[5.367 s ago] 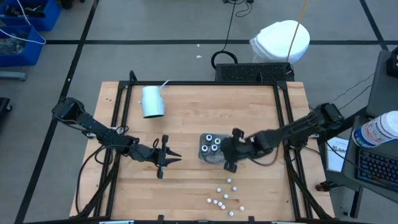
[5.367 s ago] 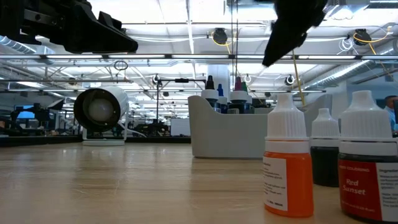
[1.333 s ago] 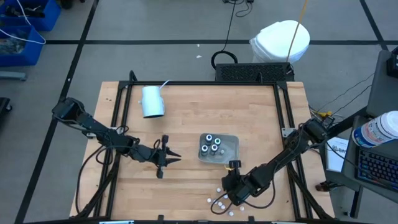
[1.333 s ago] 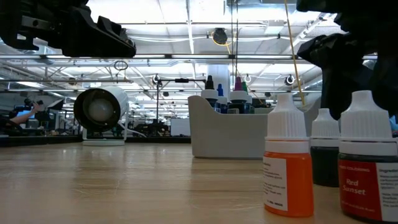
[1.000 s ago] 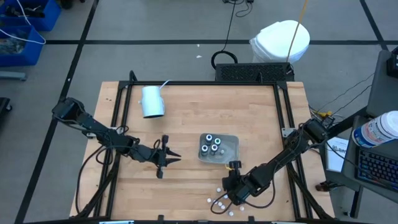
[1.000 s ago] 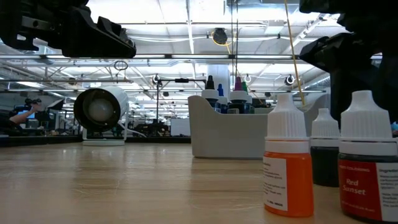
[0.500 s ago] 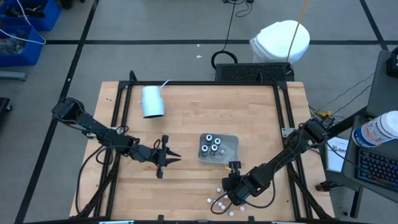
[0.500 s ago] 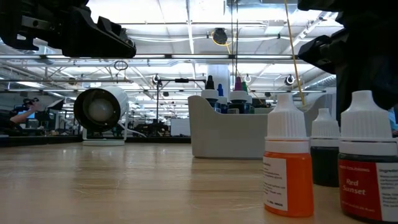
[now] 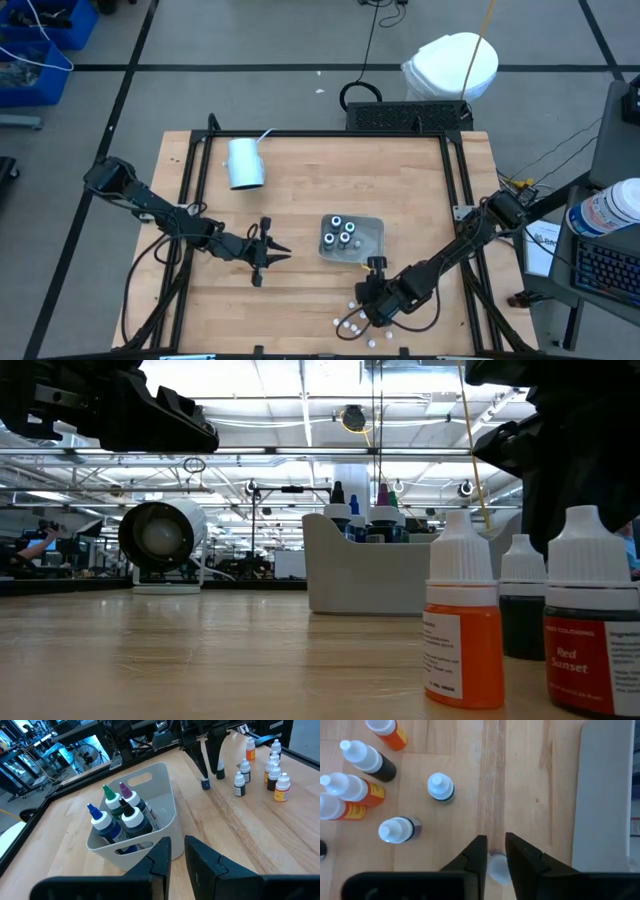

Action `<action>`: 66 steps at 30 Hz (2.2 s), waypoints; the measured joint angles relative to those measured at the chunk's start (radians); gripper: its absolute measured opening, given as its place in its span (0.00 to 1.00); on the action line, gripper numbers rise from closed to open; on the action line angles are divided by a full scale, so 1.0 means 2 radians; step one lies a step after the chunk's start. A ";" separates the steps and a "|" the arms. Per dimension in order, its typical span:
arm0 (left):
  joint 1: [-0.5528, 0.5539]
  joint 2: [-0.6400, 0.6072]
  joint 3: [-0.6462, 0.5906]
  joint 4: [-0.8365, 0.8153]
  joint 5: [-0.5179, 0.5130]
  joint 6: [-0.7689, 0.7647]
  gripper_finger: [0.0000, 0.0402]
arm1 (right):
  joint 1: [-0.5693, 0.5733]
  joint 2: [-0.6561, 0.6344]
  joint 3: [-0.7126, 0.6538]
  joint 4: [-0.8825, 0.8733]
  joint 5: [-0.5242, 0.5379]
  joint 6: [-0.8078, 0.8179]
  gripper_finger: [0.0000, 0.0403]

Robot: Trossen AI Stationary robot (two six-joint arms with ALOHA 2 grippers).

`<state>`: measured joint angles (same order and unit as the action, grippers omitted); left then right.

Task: Pick & Place food coloring
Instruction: Put the small blue food coloring bottle into the gray bin

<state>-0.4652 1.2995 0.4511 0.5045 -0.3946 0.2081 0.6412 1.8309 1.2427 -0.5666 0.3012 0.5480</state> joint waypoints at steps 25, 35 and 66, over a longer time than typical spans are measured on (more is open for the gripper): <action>0.000 0.000 0.000 -0.001 0.000 0.000 0.16 | -0.012 -0.013 0.002 -0.037 -0.086 0.023 0.27; 0.000 0.000 0.000 -0.003 0.000 0.000 0.16 | -0.014 -0.013 0.002 -0.036 -0.059 0.026 0.28; 0.000 0.000 0.000 -0.003 0.000 -0.004 0.16 | 0.024 -0.032 0.002 -0.026 -0.097 0.076 0.40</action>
<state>-0.4651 1.2995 0.4511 0.4976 -0.3943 0.2005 0.6899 1.7660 1.2476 -0.6176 0.1064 0.6992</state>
